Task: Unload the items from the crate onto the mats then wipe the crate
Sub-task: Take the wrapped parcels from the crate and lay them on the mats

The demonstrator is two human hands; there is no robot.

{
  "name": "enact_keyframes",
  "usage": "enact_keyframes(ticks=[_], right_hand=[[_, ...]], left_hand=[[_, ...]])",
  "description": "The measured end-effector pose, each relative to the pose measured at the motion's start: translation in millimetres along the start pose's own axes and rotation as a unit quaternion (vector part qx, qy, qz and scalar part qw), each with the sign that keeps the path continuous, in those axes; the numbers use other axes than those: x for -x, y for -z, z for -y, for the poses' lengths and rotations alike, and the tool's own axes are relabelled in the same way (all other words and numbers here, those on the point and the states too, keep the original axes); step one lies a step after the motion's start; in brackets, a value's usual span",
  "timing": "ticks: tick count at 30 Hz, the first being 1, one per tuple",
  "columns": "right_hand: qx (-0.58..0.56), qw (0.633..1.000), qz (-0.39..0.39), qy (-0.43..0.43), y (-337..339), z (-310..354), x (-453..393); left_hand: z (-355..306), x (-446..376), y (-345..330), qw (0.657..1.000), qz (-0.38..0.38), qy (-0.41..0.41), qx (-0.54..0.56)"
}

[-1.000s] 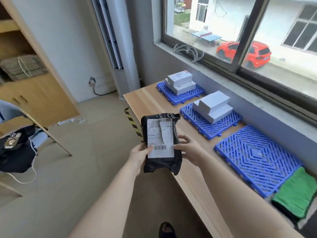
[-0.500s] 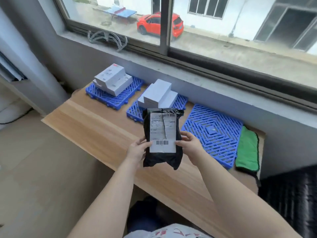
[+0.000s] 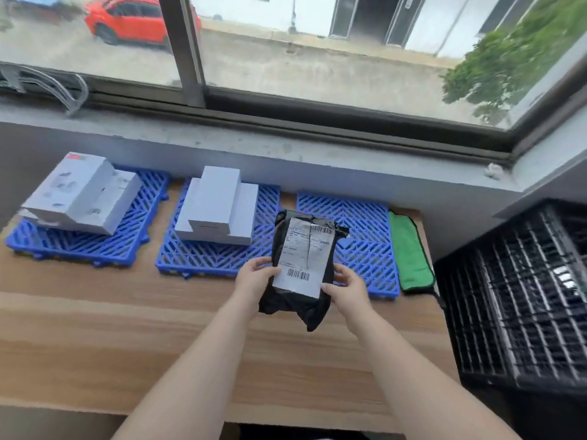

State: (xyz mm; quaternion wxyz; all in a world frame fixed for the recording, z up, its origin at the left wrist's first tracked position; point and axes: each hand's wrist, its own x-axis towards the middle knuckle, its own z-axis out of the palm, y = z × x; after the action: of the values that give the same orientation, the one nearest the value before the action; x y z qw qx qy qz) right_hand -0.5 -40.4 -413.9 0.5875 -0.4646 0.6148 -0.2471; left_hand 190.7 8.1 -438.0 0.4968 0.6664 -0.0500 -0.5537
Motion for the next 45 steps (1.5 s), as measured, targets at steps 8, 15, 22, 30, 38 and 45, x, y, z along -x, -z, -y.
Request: enact_keyframes(ticks=[8,15,22,30,38,45], right_hand=[[0.012,0.998,-0.054,-0.025,21,-2,-37],[-0.034,0.997,-0.060,-0.047,43,25,-101],[-0.020,0.997,-0.043,-0.054,47,38,-152],[0.075,0.991,0.035,-0.104,50,11,-160],[0.053,0.997,-0.045,-0.037,59,9,-154],[0.312,0.945,-0.044,0.086,62,10,-119]], left_hand=[[5,-29,-39,0.997,0.046,0.043,-0.043],[-27,-60,-92,0.993,0.082,0.047,-0.076],[-52,-78,-129,0.991,0.068,0.093,-0.064],[-36,-90,-132,0.979,0.077,0.104,-0.157],[-38,-81,-134,0.945,0.050,-0.039,-0.321],[-39,-61,-118,0.726,0.085,-0.283,-0.621]])
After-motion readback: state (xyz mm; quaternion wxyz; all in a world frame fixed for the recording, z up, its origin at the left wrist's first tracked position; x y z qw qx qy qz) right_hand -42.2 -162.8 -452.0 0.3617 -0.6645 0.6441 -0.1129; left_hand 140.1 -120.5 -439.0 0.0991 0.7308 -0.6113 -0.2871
